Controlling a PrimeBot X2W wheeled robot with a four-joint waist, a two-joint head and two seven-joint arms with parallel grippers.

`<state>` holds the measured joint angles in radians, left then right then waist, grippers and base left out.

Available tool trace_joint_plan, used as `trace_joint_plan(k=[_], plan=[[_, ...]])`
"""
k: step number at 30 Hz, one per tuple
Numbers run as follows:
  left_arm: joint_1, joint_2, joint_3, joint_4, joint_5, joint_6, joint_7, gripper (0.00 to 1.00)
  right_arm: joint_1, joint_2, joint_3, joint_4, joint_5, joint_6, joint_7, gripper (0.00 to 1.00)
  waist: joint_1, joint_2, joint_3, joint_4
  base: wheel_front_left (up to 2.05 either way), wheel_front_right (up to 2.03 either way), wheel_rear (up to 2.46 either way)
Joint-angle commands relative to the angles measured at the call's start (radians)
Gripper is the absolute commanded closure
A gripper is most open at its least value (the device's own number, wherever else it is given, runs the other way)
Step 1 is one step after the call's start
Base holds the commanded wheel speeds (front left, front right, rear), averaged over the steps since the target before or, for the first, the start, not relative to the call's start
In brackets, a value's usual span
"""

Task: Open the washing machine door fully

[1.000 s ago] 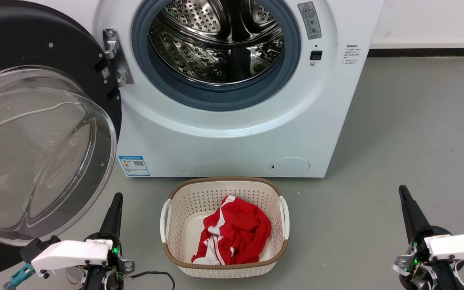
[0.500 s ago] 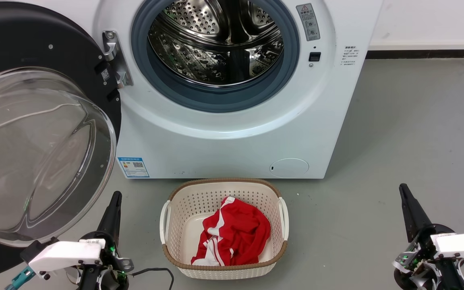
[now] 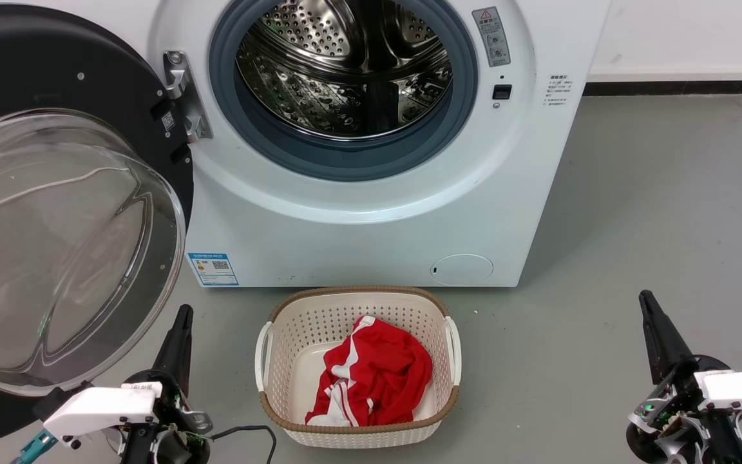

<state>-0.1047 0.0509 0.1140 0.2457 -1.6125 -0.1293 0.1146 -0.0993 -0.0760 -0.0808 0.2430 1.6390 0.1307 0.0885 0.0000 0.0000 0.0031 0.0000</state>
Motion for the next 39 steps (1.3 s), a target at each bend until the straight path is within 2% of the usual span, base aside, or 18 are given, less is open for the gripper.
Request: trace_joint_plan(k=[1, 39], plan=[[-0.007, -0.001, 0.003, 0.001, -0.001, -0.004, 0.003, 1.0, -0.013, 0.004, -0.002, 0.002, 0.001, 0.0, 0.002, 1.0, 0.0, 0.0, 0.0, 0.0, 0.0, 0.0, 0.0], [-0.007, -0.001, 0.003, 0.001, 0.0, -0.004, 0.003, 1.0, -0.014, 0.012, -0.014, 0.003, -0.01, 0.0, 0.012, 1.0, 0.0, 0.0, 0.0, 0.0, 0.0, 0.0, 0.0]])
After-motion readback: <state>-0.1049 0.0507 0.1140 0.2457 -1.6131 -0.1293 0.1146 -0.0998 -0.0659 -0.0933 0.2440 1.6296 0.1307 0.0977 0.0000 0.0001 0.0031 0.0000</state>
